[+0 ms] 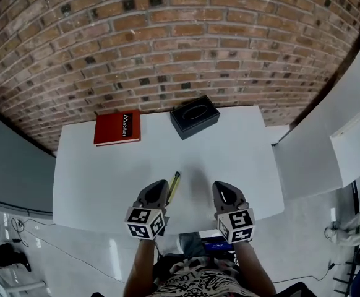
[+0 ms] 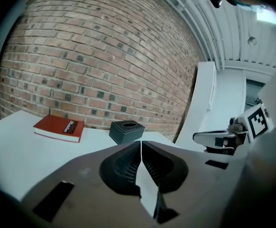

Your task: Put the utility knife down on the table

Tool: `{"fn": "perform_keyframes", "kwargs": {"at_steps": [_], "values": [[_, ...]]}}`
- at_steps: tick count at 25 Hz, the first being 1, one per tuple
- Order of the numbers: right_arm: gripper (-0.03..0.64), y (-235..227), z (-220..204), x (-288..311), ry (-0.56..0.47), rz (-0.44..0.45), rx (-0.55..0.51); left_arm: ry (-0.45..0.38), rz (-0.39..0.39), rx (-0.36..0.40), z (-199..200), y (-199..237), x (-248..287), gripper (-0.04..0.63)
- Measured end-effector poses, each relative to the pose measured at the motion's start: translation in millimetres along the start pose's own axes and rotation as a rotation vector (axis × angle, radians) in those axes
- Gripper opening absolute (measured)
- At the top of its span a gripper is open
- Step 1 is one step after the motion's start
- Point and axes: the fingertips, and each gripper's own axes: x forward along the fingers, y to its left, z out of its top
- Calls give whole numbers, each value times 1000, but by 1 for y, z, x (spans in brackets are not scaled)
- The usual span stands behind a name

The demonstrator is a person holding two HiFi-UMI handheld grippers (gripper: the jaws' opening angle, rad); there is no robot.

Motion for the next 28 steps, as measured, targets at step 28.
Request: {"fn": "perform_keyframes", "kwargs": {"at_steps": [28], "values": [[0, 36, 19, -47, -87, 25, -28, -139, 10, 23, 36, -22, -67, 15]]}}
